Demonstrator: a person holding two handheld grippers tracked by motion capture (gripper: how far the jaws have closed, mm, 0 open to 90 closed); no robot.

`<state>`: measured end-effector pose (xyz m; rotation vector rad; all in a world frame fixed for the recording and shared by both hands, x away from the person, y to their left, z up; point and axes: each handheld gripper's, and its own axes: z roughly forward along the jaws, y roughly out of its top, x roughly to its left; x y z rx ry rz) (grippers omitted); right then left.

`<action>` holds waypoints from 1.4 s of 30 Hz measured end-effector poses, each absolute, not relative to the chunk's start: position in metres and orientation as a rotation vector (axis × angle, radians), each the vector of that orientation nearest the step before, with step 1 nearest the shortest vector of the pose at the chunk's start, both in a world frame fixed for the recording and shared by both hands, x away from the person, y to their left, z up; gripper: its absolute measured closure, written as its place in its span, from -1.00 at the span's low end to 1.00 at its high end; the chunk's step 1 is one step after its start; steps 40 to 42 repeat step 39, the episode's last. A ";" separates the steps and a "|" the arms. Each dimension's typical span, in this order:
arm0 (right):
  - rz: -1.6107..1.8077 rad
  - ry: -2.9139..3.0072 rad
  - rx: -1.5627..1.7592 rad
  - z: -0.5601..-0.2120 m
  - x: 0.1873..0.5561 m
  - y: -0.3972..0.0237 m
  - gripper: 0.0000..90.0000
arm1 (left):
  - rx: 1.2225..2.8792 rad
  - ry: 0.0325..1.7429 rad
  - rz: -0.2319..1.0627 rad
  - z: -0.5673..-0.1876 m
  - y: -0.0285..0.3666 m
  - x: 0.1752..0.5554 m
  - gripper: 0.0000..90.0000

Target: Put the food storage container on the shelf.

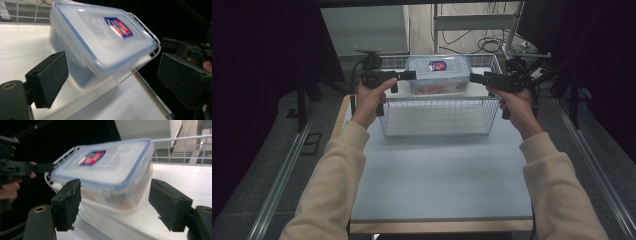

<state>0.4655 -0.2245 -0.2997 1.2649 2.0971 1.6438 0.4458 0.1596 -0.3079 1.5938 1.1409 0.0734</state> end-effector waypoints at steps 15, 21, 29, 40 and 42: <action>1.629 2.188 1.098 -0.350 0.386 -0.251 -0.54 | 1.667 0.994 0.070 -0.359 0.160 0.338 -0.69; 1.576 2.265 1.062 -0.396 0.344 -0.261 -0.54 | 1.710 0.980 0.059 -0.403 0.162 0.299 -0.64; 1.529 2.344 1.067 -0.443 0.316 -0.264 -0.54 | 1.782 1.004 0.051 -0.450 0.153 0.281 -0.59; 1.494 2.293 0.978 -0.451 0.308 -0.261 -0.65 | 1.801 1.007 0.085 -0.460 0.145 0.278 -0.58; 1.494 2.293 0.978 -0.451 0.308 -0.261 -0.65 | 1.801 1.007 0.085 -0.460 0.145 0.278 -0.58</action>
